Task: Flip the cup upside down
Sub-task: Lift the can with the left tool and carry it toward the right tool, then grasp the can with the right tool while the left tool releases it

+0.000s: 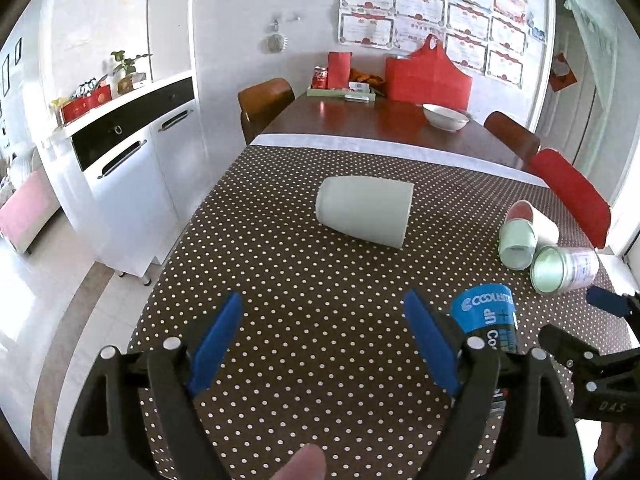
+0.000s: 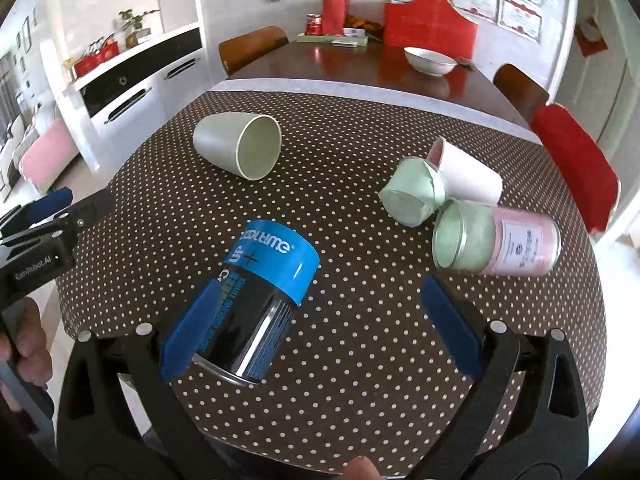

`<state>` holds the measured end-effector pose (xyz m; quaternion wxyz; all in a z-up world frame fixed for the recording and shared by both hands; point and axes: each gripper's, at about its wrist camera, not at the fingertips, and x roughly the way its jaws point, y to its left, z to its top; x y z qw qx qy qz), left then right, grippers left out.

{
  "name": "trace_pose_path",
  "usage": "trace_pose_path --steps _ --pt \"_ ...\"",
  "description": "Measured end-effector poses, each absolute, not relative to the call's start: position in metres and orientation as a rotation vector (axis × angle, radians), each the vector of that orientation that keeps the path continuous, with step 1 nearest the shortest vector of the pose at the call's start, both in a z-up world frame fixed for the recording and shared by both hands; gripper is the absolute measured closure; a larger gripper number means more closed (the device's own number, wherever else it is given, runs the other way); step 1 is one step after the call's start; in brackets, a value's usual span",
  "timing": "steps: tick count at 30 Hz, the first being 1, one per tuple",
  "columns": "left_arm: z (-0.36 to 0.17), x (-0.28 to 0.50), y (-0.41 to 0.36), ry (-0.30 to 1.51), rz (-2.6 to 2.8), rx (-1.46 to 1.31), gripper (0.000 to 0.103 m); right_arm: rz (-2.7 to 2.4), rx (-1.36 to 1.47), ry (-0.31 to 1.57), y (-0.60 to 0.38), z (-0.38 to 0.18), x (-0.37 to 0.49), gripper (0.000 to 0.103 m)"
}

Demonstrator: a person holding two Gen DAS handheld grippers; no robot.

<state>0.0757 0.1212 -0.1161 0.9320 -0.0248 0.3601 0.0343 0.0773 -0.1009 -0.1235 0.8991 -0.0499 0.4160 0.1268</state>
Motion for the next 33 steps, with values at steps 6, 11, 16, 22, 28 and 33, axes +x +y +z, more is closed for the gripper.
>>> trace_pose_path --steps 6,11,16,22,28,33 --pt "-0.118 0.077 0.114 0.746 0.083 -0.050 0.021 0.370 -0.168 0.878 -0.099 -0.131 0.082 0.006" --pt "-0.121 0.078 0.109 0.760 0.095 -0.037 0.021 0.509 -0.316 0.823 -0.097 -0.132 0.085 0.006" --pt "-0.121 0.079 0.107 0.769 0.119 -0.028 0.021 0.681 -0.594 0.781 -0.093 -0.138 0.092 0.006" --pt "-0.126 0.083 0.099 0.798 0.156 -0.017 0.021 0.863 -0.875 0.711 -0.082 -0.140 0.103 0.006" --pt "-0.137 0.083 0.101 0.846 0.222 -0.012 0.021 1.091 -1.235 0.601 -0.063 -0.149 0.105 0.006" --pt "-0.147 0.083 0.104 0.888 0.260 -0.009 0.021 1.270 -1.410 0.607 -0.044 -0.158 0.102 0.006"
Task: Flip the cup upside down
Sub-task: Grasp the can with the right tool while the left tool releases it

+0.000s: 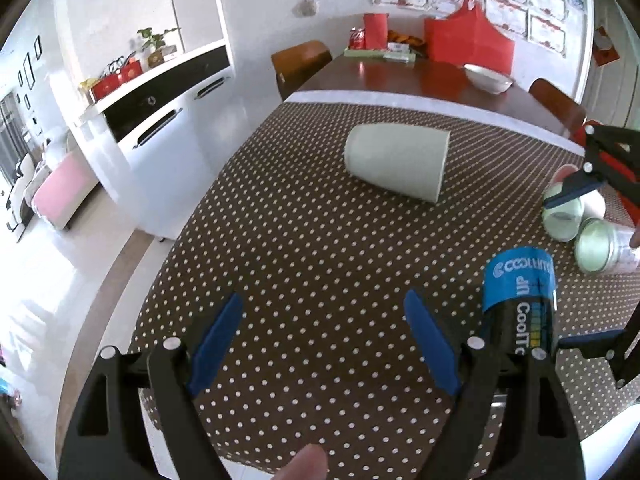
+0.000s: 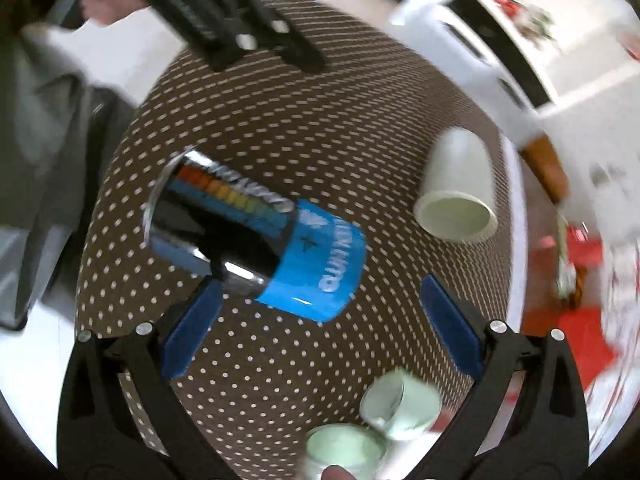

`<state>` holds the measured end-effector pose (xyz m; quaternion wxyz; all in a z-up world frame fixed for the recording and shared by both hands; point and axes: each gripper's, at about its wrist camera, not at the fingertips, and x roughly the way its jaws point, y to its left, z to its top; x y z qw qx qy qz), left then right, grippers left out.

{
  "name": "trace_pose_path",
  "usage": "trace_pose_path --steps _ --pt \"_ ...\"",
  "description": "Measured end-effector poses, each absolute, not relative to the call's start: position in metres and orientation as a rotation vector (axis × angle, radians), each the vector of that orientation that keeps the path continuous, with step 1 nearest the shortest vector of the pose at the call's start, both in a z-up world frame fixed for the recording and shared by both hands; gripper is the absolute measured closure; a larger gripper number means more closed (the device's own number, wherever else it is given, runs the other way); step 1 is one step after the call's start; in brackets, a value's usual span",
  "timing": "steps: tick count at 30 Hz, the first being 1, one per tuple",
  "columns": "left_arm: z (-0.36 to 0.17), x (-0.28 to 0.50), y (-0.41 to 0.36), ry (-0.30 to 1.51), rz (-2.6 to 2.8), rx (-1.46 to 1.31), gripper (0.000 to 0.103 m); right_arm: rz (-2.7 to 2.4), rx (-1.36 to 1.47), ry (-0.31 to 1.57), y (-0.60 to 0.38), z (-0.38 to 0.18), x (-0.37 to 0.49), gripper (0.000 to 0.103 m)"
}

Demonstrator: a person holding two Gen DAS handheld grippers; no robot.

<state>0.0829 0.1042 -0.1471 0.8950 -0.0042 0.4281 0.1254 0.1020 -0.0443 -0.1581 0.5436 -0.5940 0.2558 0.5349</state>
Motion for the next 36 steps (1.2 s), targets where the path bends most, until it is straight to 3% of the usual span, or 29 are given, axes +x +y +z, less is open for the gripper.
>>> trace_pose_path --steps 13,18,25,34,36 --pt "-0.160 0.080 0.129 0.933 0.332 -0.033 0.021 1.571 -1.566 0.678 0.023 -0.179 0.096 0.007" --pt "-0.162 0.081 0.143 0.940 0.348 -0.048 0.021 1.557 -1.474 0.897 0.044 -0.200 0.112 0.029" --pt "-0.165 0.085 0.151 0.938 0.330 -0.060 0.021 1.431 -1.287 1.057 0.046 -0.199 0.137 0.029" --pt "-0.161 0.077 0.151 0.921 0.309 -0.073 0.021 1.346 -1.339 1.087 0.071 -0.210 0.130 0.027" --pt "-0.161 0.074 0.150 0.917 0.306 -0.072 0.021 1.343 -1.316 1.103 0.068 -0.208 0.134 0.033"
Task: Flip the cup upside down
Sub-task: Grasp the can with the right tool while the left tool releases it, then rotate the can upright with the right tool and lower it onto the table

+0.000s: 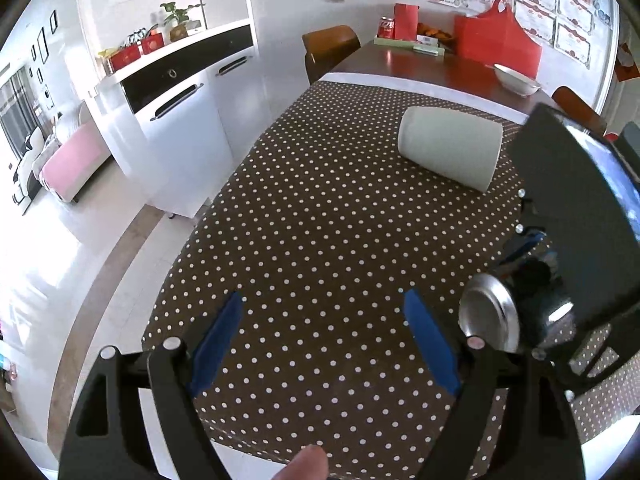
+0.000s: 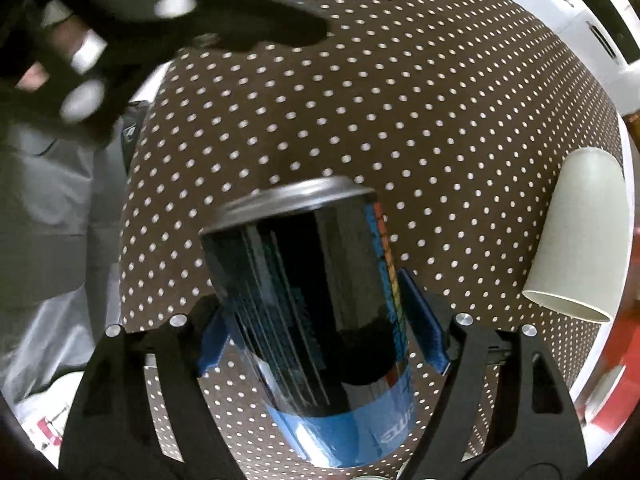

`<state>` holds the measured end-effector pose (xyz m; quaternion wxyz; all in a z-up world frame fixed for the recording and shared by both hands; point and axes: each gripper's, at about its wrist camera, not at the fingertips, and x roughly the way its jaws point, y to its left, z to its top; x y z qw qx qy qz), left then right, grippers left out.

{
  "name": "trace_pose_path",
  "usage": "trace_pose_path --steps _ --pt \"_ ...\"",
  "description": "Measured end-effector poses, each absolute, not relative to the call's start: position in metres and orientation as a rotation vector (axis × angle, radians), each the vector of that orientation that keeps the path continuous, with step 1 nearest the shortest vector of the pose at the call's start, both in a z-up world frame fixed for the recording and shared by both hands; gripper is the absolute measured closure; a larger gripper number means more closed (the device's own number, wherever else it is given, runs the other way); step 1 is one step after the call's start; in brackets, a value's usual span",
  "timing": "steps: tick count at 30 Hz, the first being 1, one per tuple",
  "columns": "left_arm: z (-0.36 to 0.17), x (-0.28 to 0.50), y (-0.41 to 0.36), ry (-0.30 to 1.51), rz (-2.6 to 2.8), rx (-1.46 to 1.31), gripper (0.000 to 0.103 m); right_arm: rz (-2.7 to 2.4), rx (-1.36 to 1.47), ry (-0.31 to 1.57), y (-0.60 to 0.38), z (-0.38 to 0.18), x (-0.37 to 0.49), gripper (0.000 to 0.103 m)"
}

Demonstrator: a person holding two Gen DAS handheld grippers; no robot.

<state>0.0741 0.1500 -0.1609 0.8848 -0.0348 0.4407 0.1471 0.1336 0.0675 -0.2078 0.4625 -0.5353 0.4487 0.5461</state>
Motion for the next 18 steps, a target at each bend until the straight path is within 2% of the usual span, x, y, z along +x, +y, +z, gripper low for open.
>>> trace_pose_path --steps 9,18 --pt "-0.155 0.069 0.150 0.892 0.270 -0.080 0.021 1.210 -1.015 1.092 0.039 -0.190 0.162 0.035" --pt "-0.133 0.082 0.126 0.809 0.177 -0.060 0.021 0.887 -0.286 0.993 -0.051 -0.150 0.198 0.035"
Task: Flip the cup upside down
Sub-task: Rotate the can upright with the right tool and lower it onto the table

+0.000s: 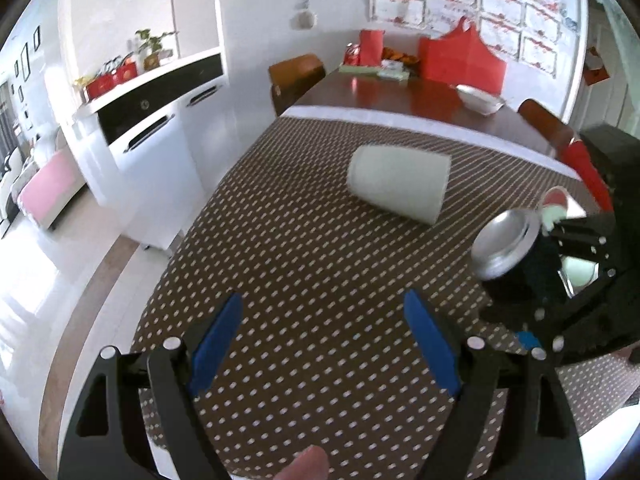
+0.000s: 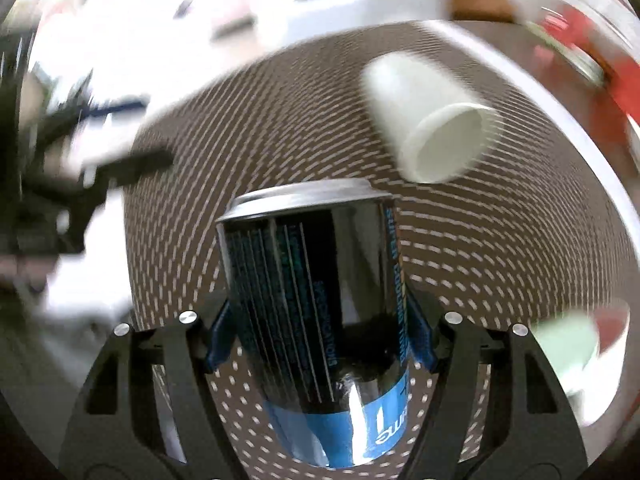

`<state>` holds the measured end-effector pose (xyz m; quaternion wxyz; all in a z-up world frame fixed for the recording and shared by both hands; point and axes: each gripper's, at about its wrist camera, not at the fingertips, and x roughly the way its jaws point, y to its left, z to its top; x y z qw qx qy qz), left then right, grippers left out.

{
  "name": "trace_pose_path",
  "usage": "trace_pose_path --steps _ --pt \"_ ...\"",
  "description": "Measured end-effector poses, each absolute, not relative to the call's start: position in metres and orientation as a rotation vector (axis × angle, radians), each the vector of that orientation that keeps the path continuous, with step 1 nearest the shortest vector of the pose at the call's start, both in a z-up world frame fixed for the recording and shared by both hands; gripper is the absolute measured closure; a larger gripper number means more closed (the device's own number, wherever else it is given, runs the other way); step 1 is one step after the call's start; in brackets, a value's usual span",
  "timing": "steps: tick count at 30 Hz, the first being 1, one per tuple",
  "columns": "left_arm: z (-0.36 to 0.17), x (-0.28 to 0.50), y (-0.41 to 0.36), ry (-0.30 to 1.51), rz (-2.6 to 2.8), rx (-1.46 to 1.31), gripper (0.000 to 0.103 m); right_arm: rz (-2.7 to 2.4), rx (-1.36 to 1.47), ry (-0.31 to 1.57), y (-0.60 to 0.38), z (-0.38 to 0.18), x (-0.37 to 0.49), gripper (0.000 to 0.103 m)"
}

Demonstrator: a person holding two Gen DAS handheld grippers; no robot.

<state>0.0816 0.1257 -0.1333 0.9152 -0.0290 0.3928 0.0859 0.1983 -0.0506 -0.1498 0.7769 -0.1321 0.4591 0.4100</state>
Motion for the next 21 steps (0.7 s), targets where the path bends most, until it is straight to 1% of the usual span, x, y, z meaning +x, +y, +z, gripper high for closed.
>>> trace_pose_path --steps 4,7,9,14,21 --pt "-0.124 0.090 0.110 0.773 0.133 -0.043 0.021 0.697 0.067 0.896 -0.100 -0.150 0.204 0.035" --pt "-0.118 0.094 0.098 0.758 0.102 -0.032 0.021 0.579 0.183 0.831 -0.113 -0.156 0.197 0.035" --pt "-0.115 0.095 0.092 0.750 0.085 -0.022 0.021 0.508 0.224 0.781 -0.114 -0.161 0.182 0.035" --pt "-0.111 0.095 0.079 0.738 0.049 -0.020 0.021 0.353 0.262 0.688 -0.102 -0.177 0.179 0.035" --pt "-0.116 0.091 0.073 0.735 0.016 -0.021 0.021 0.279 0.246 0.671 -0.087 -0.187 0.154 0.035"
